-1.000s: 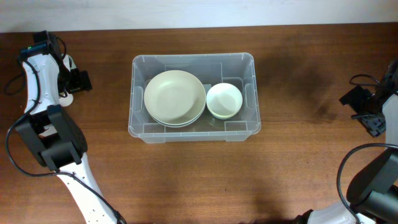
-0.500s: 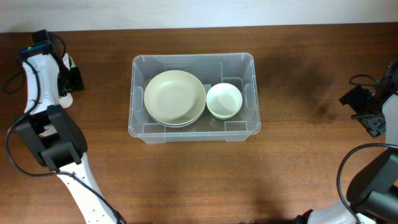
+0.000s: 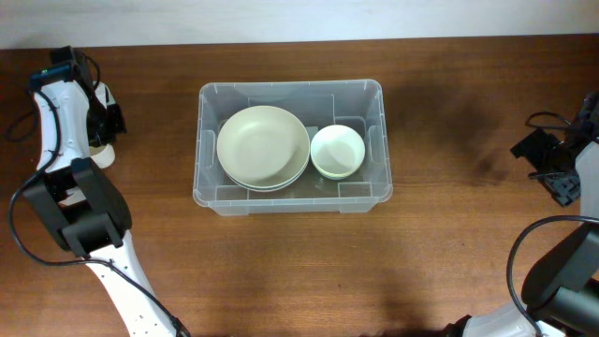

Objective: Pack container
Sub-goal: 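Grasp the rim of a cream cup with the left gripper, then lift the cream cup with the left gripper and carry it over the bin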

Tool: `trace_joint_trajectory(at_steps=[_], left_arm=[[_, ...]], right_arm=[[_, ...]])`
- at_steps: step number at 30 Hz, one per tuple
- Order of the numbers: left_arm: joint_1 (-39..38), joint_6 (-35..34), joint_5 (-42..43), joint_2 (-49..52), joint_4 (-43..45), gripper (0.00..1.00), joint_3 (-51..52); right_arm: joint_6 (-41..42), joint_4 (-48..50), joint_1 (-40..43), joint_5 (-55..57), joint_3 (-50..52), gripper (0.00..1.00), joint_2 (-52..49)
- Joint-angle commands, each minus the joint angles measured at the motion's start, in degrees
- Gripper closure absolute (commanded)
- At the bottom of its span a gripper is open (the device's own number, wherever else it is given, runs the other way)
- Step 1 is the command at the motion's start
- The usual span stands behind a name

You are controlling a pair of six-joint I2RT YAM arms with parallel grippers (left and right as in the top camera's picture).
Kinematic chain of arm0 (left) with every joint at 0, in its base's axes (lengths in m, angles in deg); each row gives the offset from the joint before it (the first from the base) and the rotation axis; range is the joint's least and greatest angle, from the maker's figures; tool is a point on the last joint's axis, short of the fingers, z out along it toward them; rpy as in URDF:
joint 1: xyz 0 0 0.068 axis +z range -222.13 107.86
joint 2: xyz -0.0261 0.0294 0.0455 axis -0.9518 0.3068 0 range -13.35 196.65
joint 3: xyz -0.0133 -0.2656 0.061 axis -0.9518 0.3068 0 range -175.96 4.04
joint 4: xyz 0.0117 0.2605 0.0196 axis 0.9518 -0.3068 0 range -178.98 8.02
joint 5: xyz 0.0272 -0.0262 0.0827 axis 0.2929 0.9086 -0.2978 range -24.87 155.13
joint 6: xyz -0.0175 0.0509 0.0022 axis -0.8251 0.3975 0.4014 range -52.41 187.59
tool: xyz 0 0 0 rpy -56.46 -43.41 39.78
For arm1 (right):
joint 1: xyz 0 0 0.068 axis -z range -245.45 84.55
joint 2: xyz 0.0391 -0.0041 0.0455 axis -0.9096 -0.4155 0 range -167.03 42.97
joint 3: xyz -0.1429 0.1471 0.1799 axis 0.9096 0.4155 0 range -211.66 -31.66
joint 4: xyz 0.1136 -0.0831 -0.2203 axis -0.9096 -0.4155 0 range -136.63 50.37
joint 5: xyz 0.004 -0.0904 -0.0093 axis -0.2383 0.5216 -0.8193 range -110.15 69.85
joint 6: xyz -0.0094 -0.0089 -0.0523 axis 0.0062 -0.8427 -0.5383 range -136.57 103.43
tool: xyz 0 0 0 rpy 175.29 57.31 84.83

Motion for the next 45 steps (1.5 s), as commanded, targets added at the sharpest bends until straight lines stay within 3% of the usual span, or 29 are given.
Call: trace_joint_trajectory(at_steps=[1, 8, 24, 36, 45], left_arm=[[-1.60, 0.02, 4.92, -0.72, -2.47, 0.99, -0.44], [-7.10, -0.02, 9.51, -5.77, -3.67, 0.99, -0.81], [-22.53, -2.34, 9.92, -23.91, -2.03, 0.99, -7.23], [-47.34, -4.15, 13.31, -21.75, -4.57, 0.99, -6.67], [-54.47, -7.06, 13.97, -16.15, -8.83, 0.99, -6.67]], right_arm=[[0.26, 0.00, -0.15, 0.26, 0.04, 0.01, 0.37], [0.26, 0.00, -0.15, 0.26, 0.04, 0.01, 0.37], [0.26, 0.00, -0.15, 0.26, 0.04, 0.01, 0.37], [0.26, 0.02, -0.15, 0.26, 0.04, 0.01, 0.37], [0.26, 0.00, -0.15, 0.26, 0.04, 0.01, 0.37]])
